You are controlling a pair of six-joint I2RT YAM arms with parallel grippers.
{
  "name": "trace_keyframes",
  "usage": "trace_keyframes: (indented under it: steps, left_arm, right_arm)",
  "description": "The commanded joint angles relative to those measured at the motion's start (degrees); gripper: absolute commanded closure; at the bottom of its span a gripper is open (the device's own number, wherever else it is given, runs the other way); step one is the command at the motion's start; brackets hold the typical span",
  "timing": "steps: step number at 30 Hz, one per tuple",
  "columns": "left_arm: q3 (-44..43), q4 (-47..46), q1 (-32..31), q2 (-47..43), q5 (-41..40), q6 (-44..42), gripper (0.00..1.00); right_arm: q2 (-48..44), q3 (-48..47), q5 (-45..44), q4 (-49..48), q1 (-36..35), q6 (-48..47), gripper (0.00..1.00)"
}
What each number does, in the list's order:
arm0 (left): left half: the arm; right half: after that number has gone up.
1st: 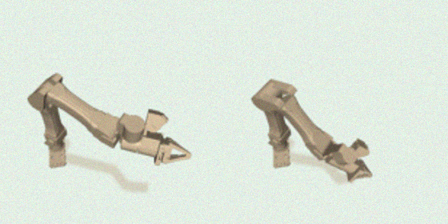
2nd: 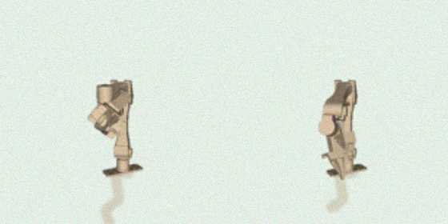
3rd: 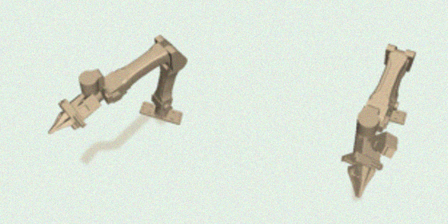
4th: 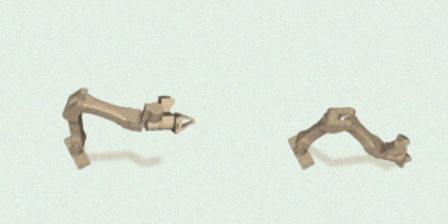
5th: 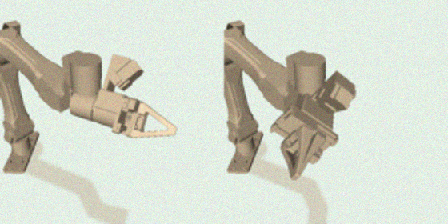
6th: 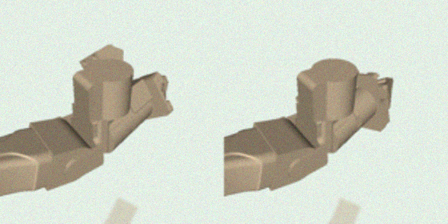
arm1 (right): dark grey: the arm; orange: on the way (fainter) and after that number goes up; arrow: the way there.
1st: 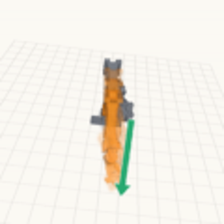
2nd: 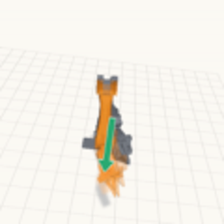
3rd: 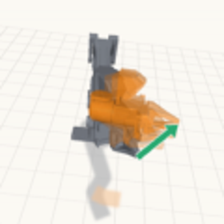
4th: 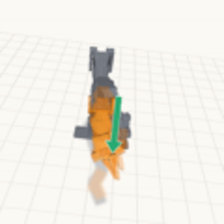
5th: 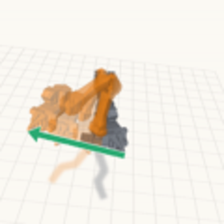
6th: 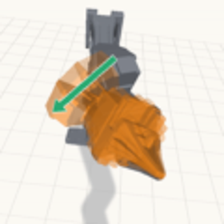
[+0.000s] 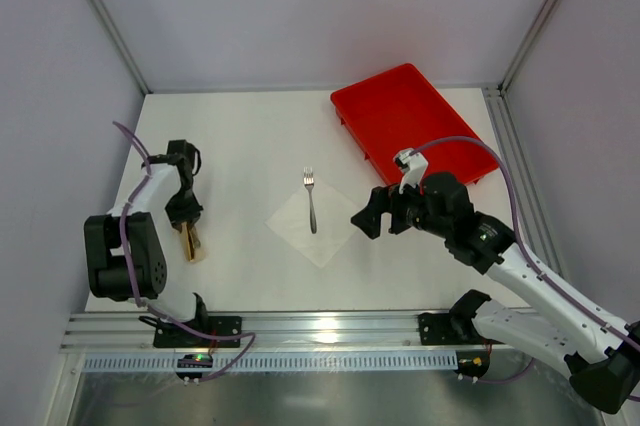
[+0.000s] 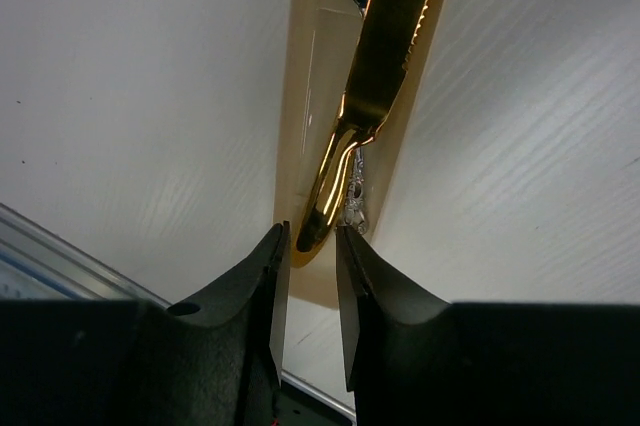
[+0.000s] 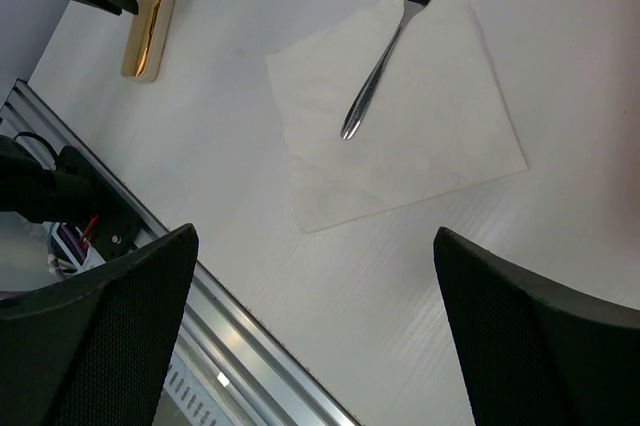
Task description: Place the utensils on the paper napkin and roll it up
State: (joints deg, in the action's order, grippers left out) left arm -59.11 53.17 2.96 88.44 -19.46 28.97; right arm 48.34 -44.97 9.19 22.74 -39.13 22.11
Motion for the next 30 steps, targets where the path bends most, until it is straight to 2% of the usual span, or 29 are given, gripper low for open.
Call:
trace_keyframes:
  steps: [1,12,20,30]
  left_arm:
    - [1.19,-5.0,1.34,-0.73,0.91,-2.87,0.7]
    - [0.49,-7.99,4.51,2.78,3.73,-5.5,0.65]
    - [0.84,-10.18,5.48,5.42,6.98,-6.38,0.65]
    - [0.4,-9.57,5.65,9.37,6.37,-6.38,0.66]
  right_arm:
    - [-1.23,0.15,-0.31,-1.82,0.2,-1.28,0.0]
    - [-0.52,-0.03,-0.49,-2.09,0.2,-1.19,0.0]
    - [-0.35,0.23,-0.67,-2.18,0.2,-1.28,0.0]
    - [-0.35,0.32,-0.75,-2.44,0.2,-1.02,0.0]
